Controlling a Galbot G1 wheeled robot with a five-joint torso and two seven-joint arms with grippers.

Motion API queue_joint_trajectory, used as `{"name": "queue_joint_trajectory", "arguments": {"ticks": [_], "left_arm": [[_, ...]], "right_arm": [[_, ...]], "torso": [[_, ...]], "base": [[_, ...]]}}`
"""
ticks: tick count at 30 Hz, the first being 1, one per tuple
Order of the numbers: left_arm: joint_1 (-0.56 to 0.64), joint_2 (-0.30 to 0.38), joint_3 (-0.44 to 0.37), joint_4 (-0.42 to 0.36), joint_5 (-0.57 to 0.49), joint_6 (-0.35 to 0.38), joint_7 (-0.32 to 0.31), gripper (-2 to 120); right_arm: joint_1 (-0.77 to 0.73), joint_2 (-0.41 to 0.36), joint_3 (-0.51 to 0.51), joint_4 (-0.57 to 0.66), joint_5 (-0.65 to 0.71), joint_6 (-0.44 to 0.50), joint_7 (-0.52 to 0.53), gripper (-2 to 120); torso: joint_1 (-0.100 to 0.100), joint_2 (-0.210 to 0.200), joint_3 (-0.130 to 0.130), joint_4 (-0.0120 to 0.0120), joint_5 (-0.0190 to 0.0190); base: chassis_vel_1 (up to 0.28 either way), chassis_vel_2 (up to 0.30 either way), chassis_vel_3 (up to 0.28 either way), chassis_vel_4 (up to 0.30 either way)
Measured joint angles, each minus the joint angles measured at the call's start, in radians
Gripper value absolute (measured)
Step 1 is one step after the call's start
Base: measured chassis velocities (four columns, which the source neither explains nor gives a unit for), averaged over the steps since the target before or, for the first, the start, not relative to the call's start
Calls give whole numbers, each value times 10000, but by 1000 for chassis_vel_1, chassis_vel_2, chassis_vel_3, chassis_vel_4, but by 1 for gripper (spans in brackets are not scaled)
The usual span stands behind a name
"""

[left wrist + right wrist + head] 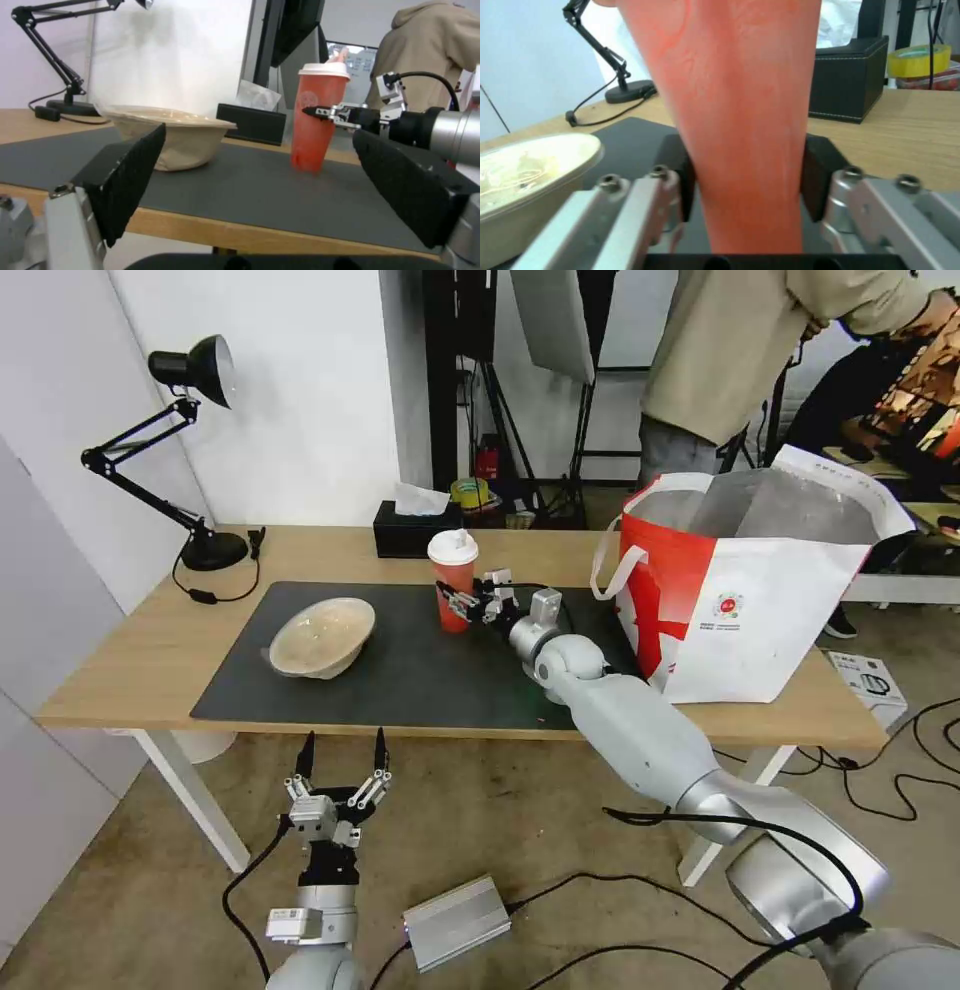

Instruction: Pick up the trash from the table and place it into the takeout bag.

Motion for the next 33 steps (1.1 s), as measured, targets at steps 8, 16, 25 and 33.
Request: {"name": "queue_joint_trajectory", "arguments": {"ticks": [8, 16, 25, 33], "left_arm": [[2, -1, 14, 11, 3, -7, 5, 100], [6, 4, 18, 11, 6, -7, 7, 100], [3, 5, 13, -7, 23, -8, 7, 100], [-23, 5, 17, 128, 39, -14, 7, 100]], "right_arm": [[69, 36, 30, -115, 9, 52, -92, 10], [113, 71, 53, -190, 14, 80, -111, 3], [70, 33, 64, -72, -74, 96, -114, 3], [-14, -206, 123, 472, -290, 68, -14, 3]], "torso": [[0, 0, 0, 0, 0], [0, 0, 1, 0, 0], [0, 0, 2, 0, 0], [0, 0, 1, 0, 0]], "base": [[0, 0, 0, 0], [0, 0, 0, 0], [0, 0, 0, 0], [0, 0, 0, 0]]}}
